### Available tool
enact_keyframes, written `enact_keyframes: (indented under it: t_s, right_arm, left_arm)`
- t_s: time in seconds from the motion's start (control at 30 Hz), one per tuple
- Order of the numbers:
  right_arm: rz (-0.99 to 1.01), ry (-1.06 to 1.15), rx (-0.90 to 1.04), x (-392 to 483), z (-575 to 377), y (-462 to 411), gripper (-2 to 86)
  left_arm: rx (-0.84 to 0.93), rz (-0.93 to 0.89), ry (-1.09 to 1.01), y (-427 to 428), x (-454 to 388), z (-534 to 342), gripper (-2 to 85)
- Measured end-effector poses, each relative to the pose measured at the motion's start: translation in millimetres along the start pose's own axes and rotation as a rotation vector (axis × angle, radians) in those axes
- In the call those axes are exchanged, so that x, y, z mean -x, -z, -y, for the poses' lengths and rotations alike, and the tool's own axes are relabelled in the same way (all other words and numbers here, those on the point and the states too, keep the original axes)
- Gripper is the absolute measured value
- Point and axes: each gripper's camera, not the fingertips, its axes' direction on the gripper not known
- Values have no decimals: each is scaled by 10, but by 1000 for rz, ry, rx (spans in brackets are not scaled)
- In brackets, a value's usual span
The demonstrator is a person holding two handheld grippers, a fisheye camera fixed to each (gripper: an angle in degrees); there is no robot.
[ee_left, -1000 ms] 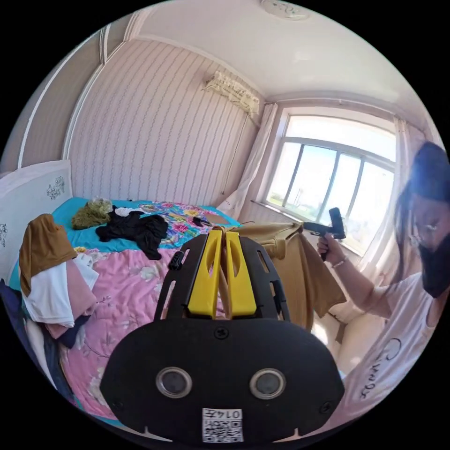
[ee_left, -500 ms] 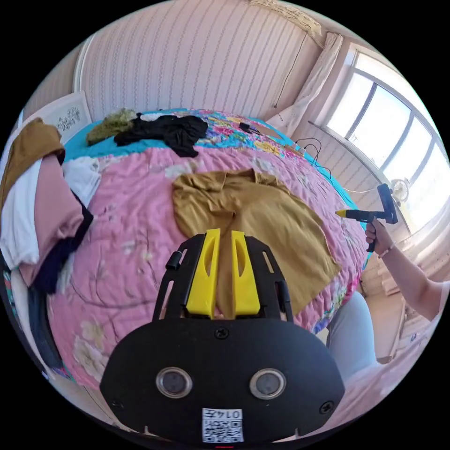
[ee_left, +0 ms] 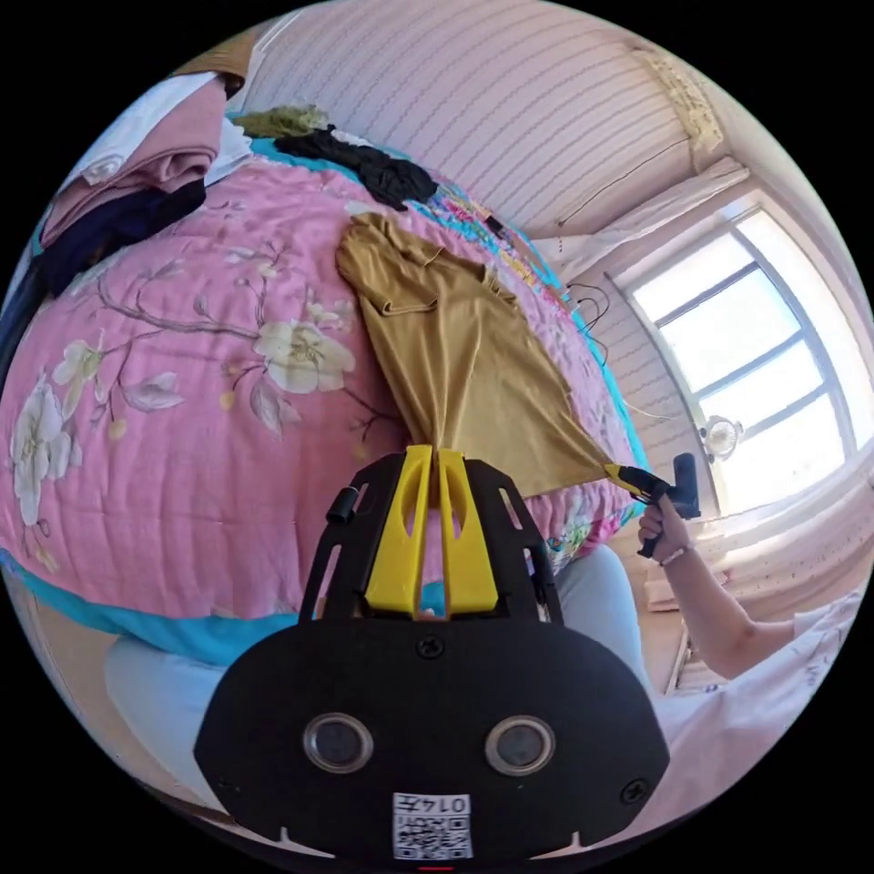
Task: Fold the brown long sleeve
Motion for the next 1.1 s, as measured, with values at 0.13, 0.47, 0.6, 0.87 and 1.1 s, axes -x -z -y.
enact_keyframes:
  t_s: [0.13,0.47,0.6,0.87,1.1]
  right_arm:
    - [234,88,-158,258,-398,809,6]
    - [511,804,-561,2303,-1500,3269,4]
    - [386,813,-560,2526,-1311,3373,3]
    - [125,430,-360,1872,814,2535,4]
    - [139,635,-670,2987,1399,3537,5]
  left_arm:
    - [-154,-170,-90,814,-118,-166,-10]
    - [-564,-550,-465,3215,-734,-455,-10]
    - [-600,-427,-451,3337,-756,-297,-10]
    - [-359,-322,-152,2262,-404,1306,-10]
    - [-561,-211,-358,2672,-1178,2059,-10]
